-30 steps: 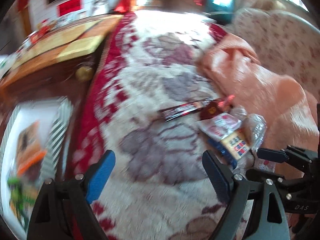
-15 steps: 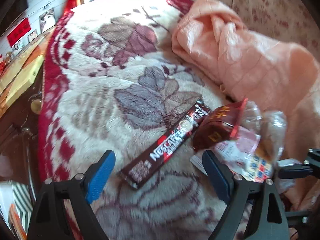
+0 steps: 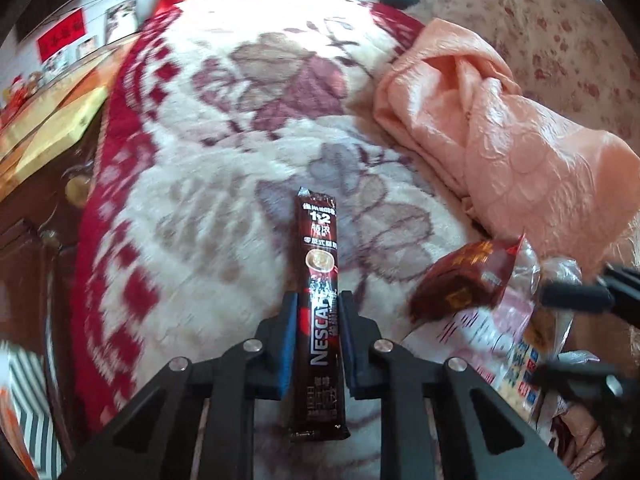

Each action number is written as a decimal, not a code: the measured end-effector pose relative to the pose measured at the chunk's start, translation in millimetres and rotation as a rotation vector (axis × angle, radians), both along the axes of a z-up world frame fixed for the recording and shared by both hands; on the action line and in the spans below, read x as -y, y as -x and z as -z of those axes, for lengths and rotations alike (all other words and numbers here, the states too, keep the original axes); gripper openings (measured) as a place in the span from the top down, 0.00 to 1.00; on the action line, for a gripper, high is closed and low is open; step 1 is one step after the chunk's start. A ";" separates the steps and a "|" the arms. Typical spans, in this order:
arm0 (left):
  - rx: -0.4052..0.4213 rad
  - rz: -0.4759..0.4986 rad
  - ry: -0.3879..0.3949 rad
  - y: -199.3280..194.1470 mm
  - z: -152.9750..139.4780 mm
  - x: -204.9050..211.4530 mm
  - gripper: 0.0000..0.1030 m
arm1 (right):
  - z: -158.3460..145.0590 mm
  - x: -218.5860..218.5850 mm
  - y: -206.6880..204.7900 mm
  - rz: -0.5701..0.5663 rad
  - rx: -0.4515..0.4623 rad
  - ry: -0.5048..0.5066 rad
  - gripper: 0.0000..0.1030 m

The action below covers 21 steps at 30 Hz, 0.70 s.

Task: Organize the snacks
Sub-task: 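Grasp the dark Nescafe coffee stick with the left gripper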

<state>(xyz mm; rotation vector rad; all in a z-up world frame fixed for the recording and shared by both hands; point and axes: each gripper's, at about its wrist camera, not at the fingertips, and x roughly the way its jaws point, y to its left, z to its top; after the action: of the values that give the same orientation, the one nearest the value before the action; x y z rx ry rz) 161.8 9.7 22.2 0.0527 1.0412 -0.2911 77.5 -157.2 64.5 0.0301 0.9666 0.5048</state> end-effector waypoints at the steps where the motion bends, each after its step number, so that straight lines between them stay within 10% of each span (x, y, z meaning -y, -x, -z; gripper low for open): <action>1: -0.003 -0.015 0.003 3.3 0.1 -4.8 0.79 | 3.7 -5.7 -9.6 -0.003 -0.008 0.028 0.45; 21: 0.018 -0.152 0.065 53.9 -11.6 -55.7 0.82 | -8.2 -40.2 -83.3 -0.003 0.035 -0.020 0.42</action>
<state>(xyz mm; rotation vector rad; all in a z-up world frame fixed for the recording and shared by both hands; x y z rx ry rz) 107.8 65.4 33.8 -0.0825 1.0113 -0.1857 160.8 -117.0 72.7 0.0374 0.9276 0.5163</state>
